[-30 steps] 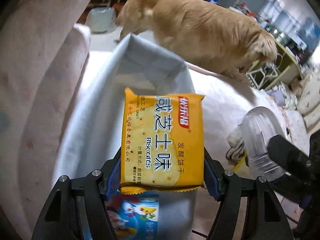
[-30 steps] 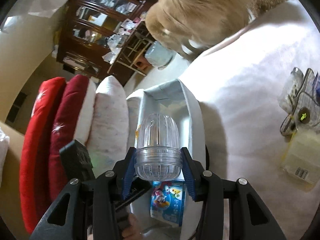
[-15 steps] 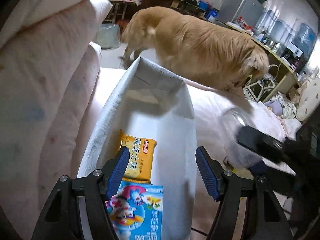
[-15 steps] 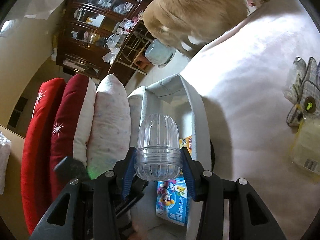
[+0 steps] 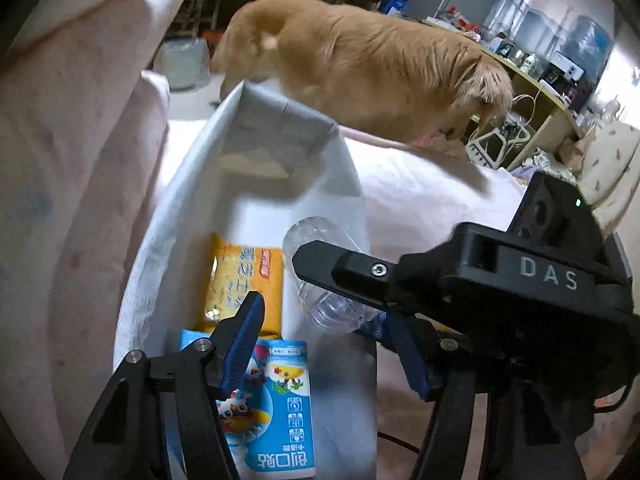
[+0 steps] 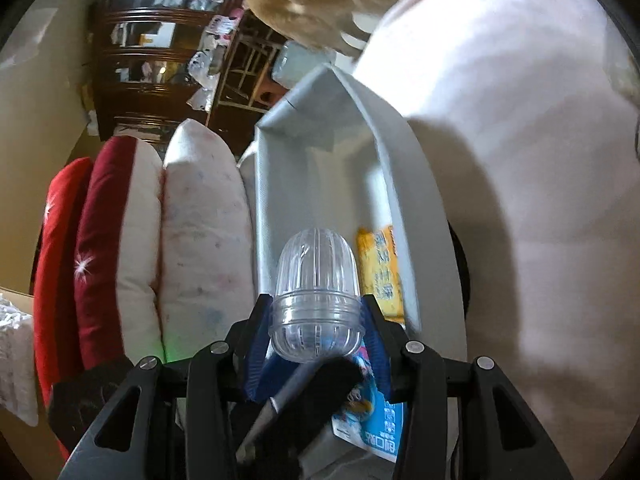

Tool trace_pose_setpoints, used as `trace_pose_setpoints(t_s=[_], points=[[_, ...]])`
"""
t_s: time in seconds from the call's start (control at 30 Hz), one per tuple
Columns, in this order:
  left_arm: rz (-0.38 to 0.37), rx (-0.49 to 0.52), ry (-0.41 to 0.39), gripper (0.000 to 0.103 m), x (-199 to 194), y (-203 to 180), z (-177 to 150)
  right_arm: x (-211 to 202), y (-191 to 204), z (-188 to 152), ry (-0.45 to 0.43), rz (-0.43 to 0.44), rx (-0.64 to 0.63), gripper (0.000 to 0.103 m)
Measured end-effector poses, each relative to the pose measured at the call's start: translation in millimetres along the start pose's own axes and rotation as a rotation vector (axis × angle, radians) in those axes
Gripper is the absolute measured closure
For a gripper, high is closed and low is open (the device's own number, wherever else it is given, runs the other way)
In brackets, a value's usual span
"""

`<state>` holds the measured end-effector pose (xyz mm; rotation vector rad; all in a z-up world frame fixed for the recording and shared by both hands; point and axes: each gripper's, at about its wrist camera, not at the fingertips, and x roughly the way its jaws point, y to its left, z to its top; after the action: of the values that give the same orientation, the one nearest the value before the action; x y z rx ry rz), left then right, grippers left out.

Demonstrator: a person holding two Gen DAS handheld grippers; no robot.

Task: Organize objects
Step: 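Open the left gripper over the box while the right gripper releases the jar into it, then move the right gripper to the clear bag of white food and grasp it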

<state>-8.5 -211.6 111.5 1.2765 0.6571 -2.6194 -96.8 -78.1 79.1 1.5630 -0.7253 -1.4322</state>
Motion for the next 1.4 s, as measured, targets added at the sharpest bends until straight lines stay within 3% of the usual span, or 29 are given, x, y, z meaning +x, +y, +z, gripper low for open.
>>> trace_pose_setpoints(t_s=[0.23,0.27,0.37,0.43,0.53,0.63,0.77,0.9,1.0,1.17,1.4], points=[[-0.034,-0.012,0.026,0.039,6,-3,-7,-14,-24,-4,0.044,0.043,0.108,0.061],[0.004,-0.007,0.03,0.039,7,-4,-7,-15,-25,-4,0.048,0.048,0.118,0.06],[0.218,0.021,0.034,0.043,16,-2,-9,-32,-31,-6,0.037,0.074,0.15,0.059],[0.205,-0.005,0.05,0.058,18,7,-11,-46,-27,-6,0.012,0.088,0.114,0.059],[0.149,-0.031,0.026,0.061,8,6,-10,-69,-12,-8,-0.019,0.016,-0.008,0.059],[0.133,0.038,-0.038,0.059,-7,-13,-9,-97,-2,-13,-0.067,-0.069,-0.134,0.059],[0.036,0.105,-0.087,0.052,-17,-44,-14,-145,-1,-24,-0.186,-0.225,-0.268,0.059],[-0.031,0.17,-0.109,0.045,-15,-72,-23,-179,-7,-33,-0.262,-0.413,-0.354,0.051],[-0.032,0.226,-0.099,0.044,0,-91,-35,-195,-22,-47,-0.317,-0.532,-0.391,0.044],[-0.022,0.303,-0.052,0.044,42,-117,-64,-190,-65,-63,-0.373,-0.635,-0.334,0.043],[0.143,0.403,0.019,0.043,97,-108,-118,-164,-100,-43,-0.434,-0.655,-0.072,0.043]])
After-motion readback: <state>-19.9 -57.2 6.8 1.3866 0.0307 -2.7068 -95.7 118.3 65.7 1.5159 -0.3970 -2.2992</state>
